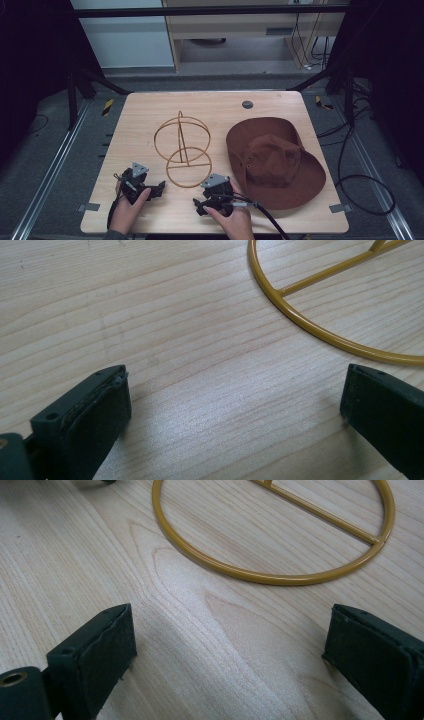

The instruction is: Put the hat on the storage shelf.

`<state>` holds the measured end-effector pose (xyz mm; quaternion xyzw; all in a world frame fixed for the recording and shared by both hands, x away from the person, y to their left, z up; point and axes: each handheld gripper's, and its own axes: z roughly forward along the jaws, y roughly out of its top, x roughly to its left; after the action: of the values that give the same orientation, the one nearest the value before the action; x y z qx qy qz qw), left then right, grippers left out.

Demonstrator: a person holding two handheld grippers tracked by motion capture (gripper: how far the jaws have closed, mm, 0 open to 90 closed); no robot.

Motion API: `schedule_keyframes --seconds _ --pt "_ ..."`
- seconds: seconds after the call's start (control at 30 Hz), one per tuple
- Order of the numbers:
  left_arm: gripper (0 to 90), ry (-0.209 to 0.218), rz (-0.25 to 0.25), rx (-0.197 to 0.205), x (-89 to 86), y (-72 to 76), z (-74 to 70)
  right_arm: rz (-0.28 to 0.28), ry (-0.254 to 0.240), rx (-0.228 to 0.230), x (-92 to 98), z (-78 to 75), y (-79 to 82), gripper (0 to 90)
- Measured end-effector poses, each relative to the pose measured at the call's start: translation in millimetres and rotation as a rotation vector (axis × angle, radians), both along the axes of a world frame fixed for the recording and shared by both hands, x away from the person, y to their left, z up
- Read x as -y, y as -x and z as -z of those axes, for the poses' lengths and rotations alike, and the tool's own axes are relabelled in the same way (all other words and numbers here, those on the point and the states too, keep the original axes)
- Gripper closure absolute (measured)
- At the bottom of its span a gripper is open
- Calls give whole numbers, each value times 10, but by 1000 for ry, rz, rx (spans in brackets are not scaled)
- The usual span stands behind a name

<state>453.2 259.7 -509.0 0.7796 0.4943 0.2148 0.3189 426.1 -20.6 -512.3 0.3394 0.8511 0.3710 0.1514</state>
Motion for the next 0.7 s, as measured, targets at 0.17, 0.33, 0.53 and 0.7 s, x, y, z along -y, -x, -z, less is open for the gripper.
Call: schedule_keyframes --seconds 0.17,0.33,0.53,0.7 --pt "0 0 -1 0 1 1 0 0 0 0 0 0 0 62" --pt "0 -1 -1 0 3 3 0 2 0 0 -1 0 1 61" --pt "0 -1 -1 -1 4 3 -1 31 4 1 -14 -2 14 60" --pt "0 1 0 1 5 3 0 42 7 -8 -41 -2 16 37"
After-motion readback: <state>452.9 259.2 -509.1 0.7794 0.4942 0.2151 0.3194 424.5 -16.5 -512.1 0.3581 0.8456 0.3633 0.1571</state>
